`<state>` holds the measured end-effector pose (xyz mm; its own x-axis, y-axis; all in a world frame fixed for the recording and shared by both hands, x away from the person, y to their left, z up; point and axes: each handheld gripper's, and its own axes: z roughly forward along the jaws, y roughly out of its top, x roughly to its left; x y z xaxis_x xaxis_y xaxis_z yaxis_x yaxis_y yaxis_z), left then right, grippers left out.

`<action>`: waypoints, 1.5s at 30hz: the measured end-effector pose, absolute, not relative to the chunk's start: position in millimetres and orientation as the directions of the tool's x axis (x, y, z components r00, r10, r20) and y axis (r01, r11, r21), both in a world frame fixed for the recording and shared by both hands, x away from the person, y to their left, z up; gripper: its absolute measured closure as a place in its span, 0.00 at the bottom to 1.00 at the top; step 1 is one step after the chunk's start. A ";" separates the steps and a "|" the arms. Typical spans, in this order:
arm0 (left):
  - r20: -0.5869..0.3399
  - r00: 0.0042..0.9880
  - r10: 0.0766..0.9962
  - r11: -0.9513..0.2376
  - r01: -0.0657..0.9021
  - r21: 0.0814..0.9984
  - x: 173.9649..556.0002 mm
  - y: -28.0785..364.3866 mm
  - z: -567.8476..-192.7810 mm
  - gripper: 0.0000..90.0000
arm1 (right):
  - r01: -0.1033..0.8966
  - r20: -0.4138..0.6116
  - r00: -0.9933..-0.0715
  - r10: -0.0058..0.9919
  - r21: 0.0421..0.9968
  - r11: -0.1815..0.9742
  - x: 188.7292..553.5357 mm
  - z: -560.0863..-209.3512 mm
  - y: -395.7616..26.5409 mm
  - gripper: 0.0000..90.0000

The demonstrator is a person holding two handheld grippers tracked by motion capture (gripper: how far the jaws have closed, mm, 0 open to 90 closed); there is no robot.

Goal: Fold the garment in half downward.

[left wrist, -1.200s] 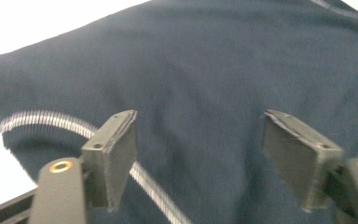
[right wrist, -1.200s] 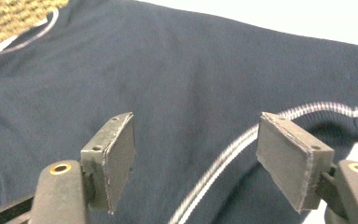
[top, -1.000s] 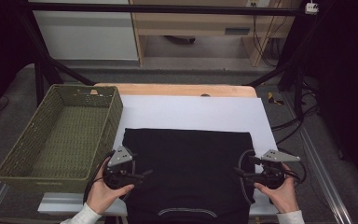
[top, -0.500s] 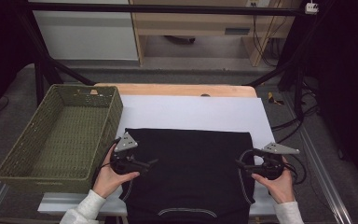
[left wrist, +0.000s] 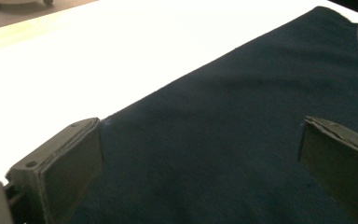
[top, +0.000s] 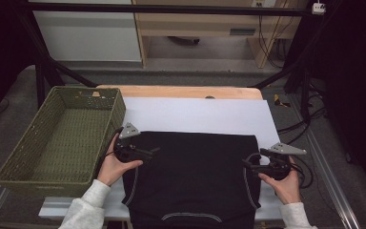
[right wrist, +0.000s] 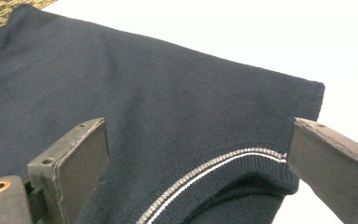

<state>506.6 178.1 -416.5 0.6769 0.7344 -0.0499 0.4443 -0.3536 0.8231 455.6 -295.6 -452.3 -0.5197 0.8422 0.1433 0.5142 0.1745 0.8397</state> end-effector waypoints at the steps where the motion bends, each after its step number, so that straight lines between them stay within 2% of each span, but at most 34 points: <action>1: -0.046 0.670 0.741 -0.356 0.449 0.819 510.5 177.6 -416.6 0.00 | 0.516 0.143 -0.519 0.843 0.839 0.175 455.8 -452.3 -296.2 0.07; 16: 0.012 0.647 0.762 -0.409 0.467 0.784 547.9 165.5 -420.3 0.00 | 0.526 0.149 -0.490 0.859 0.836 0.155 465.3 -452.8 -304.3 0.08; 26: 0.063 0.640 0.765 -0.462 0.479 0.746 572.9 162.8 -434.2 0.03 | 0.562 0.146 -0.453 0.880 0.813 0.154 486.6 -461.0 -308.1 0.09; 31: 0.102 0.633 0.767 -0.500 0.492 0.713 586.8 163.5 -446.1 0.09 | 0.577 0.148 -0.441 0.885 0.802 0.154 493.2 -465.3 -310.0 0.10; 37: 0.092 0.617 0.782 -0.502 0.536 0.679 597.8 171.3 -459.8 0.15 | 0.590 0.152 -0.433 0.889 0.793 0.152 501.0 -469.3 -310.6 0.13; 43: 0.010 0.608 0.794 -0.454 0.583 0.673 605.4 178.5 -472.1 0.24 | 0.607 0.137 -0.433 0.891 0.775 0.176 509.6 -476.1 -306.6 0.15; 45: -0.012 0.608 0.794 -0.439 0.587 0.680 605.9 180.5 -473.2 0.30 | 0.611 0.138 -0.436 0.889 0.771 0.180 511.5 -477.8 -305.6 0.17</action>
<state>605.9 180.5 -473.2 0.6076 0.7942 -0.0119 0.5874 -0.4392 0.6797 511.5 -305.6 -477.8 -0.4357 0.8895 0.1379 0.6107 0.1795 0.7712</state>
